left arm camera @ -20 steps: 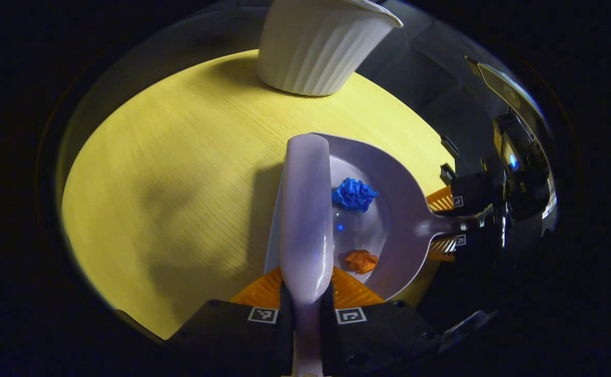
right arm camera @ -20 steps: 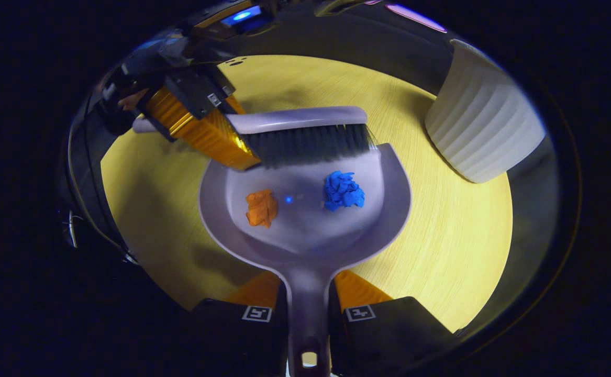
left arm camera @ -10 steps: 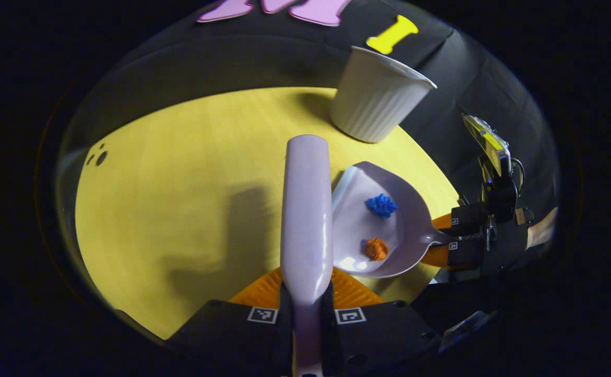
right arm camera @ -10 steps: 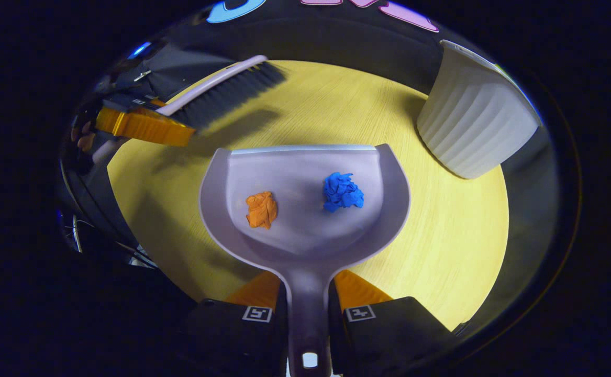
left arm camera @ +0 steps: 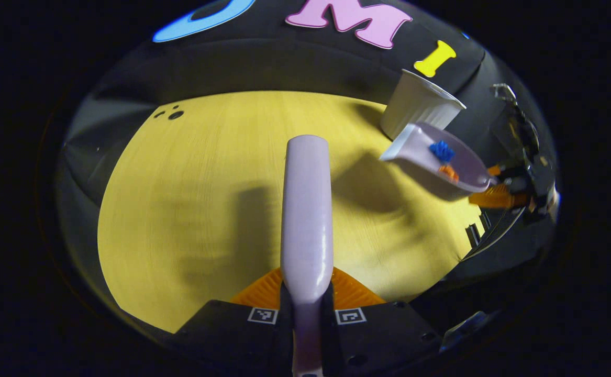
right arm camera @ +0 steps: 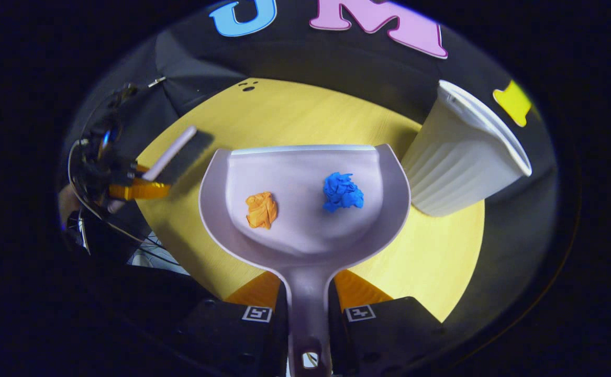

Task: Pick up the small broom and dustpan from the desktop, sweep the trash into the dustpan with the broom, and then empty the trash into the garbage bin.

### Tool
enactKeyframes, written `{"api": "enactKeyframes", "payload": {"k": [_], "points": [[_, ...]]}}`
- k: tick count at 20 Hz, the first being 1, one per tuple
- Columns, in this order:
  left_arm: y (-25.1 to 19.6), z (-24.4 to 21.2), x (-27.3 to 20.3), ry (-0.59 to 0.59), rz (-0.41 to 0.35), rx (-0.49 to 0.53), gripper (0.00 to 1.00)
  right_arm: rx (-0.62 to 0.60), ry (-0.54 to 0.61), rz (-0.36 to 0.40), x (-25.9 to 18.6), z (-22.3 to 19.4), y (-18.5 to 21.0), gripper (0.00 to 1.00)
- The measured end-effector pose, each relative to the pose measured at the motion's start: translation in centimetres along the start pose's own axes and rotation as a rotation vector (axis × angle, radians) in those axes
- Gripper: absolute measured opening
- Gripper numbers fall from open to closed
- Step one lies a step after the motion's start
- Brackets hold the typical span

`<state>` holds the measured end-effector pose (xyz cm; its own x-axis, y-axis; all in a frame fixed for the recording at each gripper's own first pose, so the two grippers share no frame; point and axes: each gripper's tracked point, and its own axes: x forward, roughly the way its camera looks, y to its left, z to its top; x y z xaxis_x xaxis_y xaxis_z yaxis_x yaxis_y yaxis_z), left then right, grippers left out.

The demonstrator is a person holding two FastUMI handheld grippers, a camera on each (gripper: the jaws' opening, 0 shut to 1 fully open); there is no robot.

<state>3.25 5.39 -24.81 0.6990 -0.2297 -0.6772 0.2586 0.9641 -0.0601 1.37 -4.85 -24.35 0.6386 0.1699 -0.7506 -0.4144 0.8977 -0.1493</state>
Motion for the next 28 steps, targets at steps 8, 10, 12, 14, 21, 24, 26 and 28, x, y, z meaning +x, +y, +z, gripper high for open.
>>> {"api": "enactKeyframes", "payload": {"k": [8, 10, 12, 14, 21, 24, 26, 28], "points": [[1.2, -1.9, 0.0, -0.028, -0.006, -0.205, 0.25, 0.143, -0.042, 0.048, -0.1, 0.6, 0.7, 0.36], [2.9, -1.7, -0.7, -0.048, 0.021, -0.209, 0.25, 0.180, -0.065, 0.020, -0.1, 0.7, 0.3, 0.36], [3.8, -1.2, -1.2, -0.062, 0.025, -0.233, 0.25, 0.209, -0.089, -0.042, -0.1, 1.1, -0.4, 0.36], [4.4, -0.8, -1.4, -0.070, 0.030, -0.254, 0.26, 0.249, -0.113, -0.111, -0.1, 1.2, -1.2, 0.36], [6.6, 0.6, -2.3, -0.064, 0.080, -0.221, 0.25, 0.501, -0.143, -0.283, 0.7, 1.3, -2.0, 0.36], [7.0, 1.5, -2.5, -0.068, 0.105, -0.175, 0.25, 0.585, -0.149, -0.361, 0.1, 1.9, -0.3, 0.36], [7.0, 1.9, -2.6, -0.068, 0.111, -0.147, 0.25, 0.641, -0.168, -0.394, -1.5, 3.1, 0.8, 0.36], [6.7, 2.0, -2.3, -0.063, 0.102, -0.134, 0.25, 0.625, -0.176, -0.451, -2.1, 4.4, 1.7, 0.36]]}}
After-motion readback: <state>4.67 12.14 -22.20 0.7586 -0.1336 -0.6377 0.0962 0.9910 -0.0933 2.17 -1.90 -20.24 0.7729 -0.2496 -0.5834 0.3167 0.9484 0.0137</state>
